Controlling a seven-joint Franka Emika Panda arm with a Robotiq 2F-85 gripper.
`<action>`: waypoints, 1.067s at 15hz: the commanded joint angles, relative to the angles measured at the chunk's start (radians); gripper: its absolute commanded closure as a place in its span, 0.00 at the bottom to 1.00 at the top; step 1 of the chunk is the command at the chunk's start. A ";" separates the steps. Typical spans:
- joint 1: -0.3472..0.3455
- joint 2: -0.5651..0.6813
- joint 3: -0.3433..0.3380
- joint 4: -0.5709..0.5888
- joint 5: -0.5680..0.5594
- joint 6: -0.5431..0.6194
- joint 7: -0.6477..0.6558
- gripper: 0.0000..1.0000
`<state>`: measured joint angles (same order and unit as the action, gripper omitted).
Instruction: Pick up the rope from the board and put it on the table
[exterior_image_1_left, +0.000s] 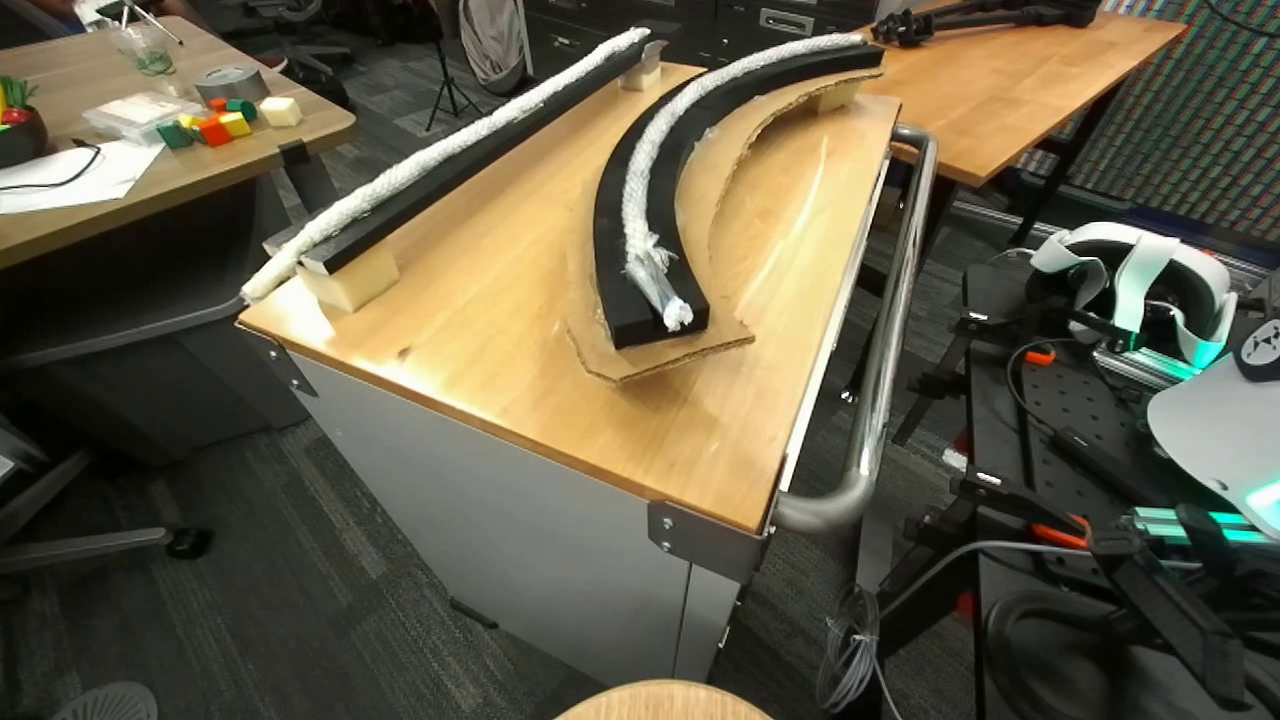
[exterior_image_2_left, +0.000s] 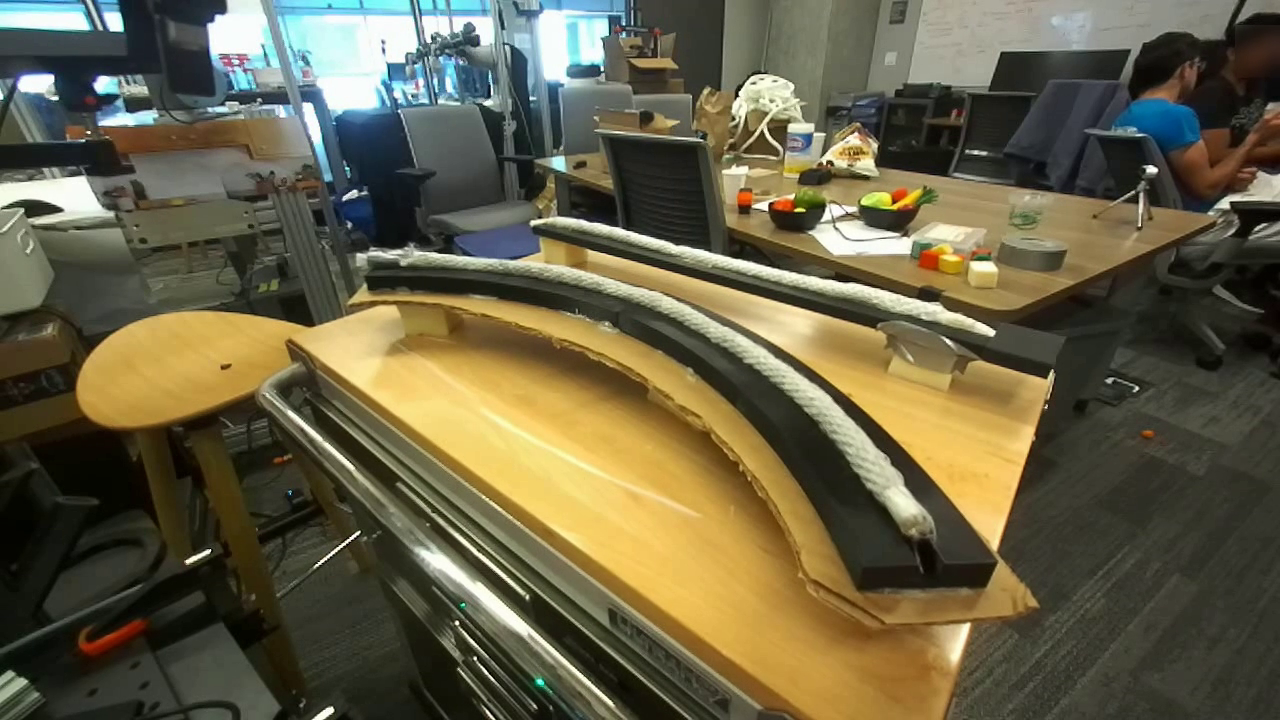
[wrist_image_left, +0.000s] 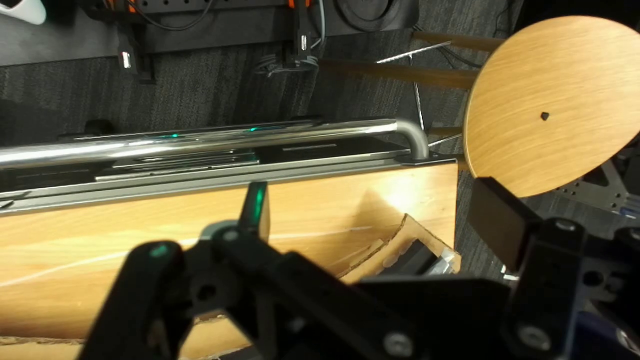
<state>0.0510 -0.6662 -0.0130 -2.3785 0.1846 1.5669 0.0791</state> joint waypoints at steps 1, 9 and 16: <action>-0.019 0.001 0.014 0.003 0.007 -0.004 -0.009 0.00; 0.003 0.135 -0.023 0.247 -0.172 -0.170 -0.248 0.00; -0.003 0.161 -0.017 0.293 -0.196 -0.137 -0.279 0.00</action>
<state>0.0517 -0.4983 -0.0237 -2.0759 -0.0329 1.3822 -0.2233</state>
